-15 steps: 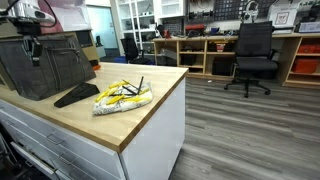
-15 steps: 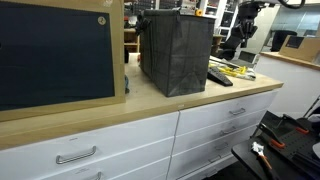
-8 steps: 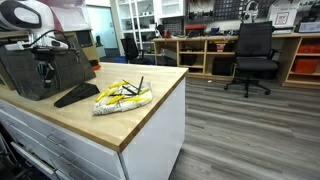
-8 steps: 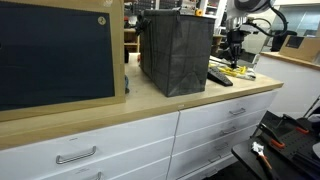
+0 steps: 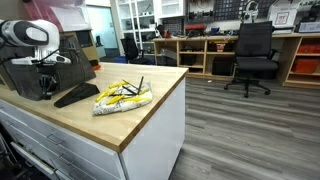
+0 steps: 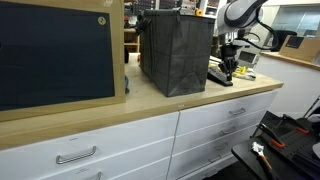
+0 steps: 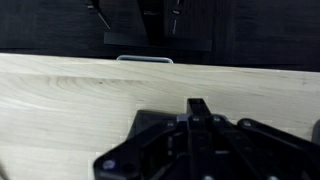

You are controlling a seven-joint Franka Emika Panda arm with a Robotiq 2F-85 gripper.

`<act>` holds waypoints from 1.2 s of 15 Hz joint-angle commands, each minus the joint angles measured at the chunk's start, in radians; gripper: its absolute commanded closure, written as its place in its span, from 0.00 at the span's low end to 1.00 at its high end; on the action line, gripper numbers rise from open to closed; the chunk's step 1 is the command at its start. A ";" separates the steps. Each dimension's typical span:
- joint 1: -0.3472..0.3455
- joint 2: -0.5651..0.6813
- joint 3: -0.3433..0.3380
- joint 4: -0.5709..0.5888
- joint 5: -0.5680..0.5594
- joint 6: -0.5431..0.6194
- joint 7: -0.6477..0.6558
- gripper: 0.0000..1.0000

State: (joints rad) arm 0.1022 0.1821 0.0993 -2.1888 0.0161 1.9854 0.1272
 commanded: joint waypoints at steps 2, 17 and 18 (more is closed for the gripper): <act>0.011 0.048 0.006 0.015 0.001 0.056 -0.044 1.00; 0.013 0.046 -0.005 0.040 -0.110 0.101 -0.100 1.00; 0.011 0.045 -0.007 0.039 -0.117 0.100 -0.099 1.00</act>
State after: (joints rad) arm 0.1151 0.2489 0.1029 -2.1444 -0.0758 2.0819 0.0465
